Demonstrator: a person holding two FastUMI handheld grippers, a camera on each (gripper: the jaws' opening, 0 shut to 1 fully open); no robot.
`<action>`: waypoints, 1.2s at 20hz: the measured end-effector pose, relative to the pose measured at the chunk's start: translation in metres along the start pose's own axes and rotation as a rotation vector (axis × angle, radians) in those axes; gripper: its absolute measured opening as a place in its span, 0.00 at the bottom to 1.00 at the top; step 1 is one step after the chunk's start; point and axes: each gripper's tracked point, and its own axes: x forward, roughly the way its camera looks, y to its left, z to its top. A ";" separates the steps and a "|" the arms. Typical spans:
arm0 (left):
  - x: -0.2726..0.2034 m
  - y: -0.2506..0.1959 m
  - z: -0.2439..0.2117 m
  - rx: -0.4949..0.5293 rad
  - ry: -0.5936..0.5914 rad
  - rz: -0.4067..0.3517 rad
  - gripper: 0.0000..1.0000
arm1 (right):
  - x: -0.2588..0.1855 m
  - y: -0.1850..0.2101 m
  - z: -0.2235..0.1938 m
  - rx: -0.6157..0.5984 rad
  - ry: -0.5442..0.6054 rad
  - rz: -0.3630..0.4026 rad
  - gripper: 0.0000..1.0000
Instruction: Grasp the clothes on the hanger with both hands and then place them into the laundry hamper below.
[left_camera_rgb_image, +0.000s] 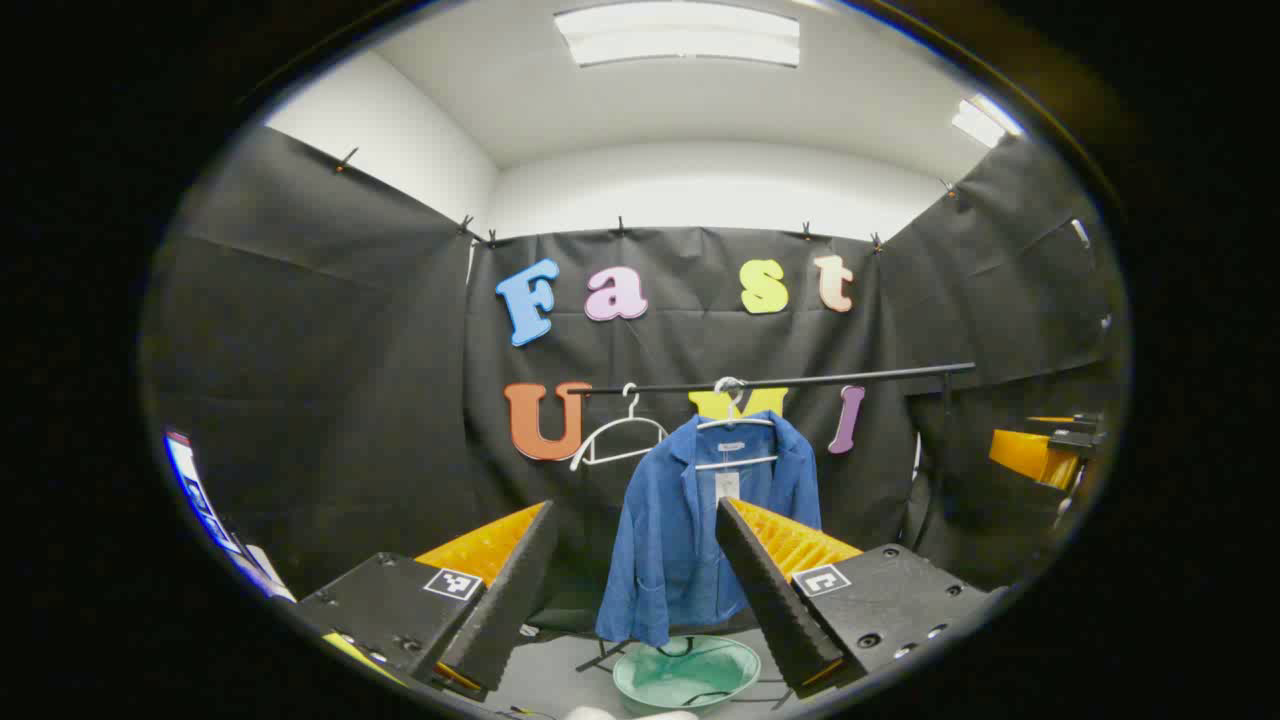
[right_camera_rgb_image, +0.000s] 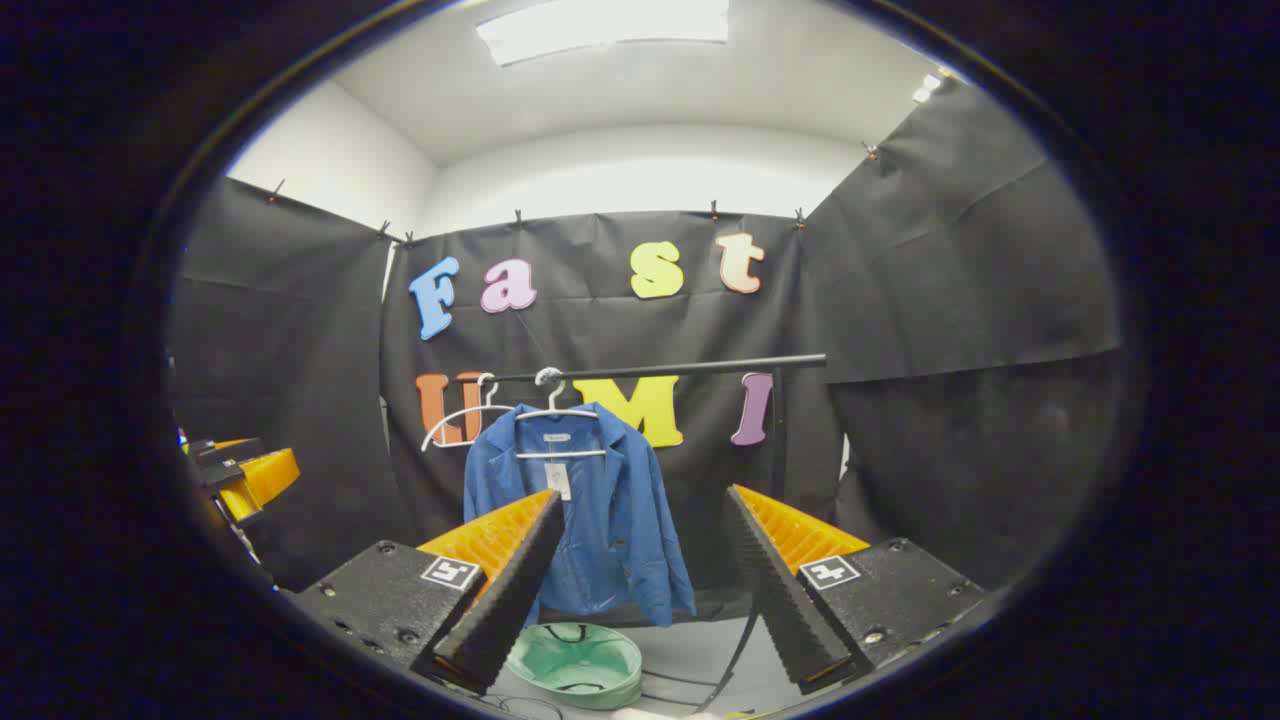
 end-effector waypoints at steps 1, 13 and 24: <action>0.001 0.003 0.002 0.000 -0.005 0.004 0.99 | 0.000 0.000 -0.001 -0.021 0.001 -0.006 1.00; 0.016 0.013 -0.005 -0.001 0.030 0.020 1.00 | 0.014 0.013 -0.013 -0.032 0.057 0.030 1.00; 0.046 0.009 -0.028 0.020 0.063 0.002 0.99 | 0.053 0.018 -0.031 -0.084 0.102 0.043 1.00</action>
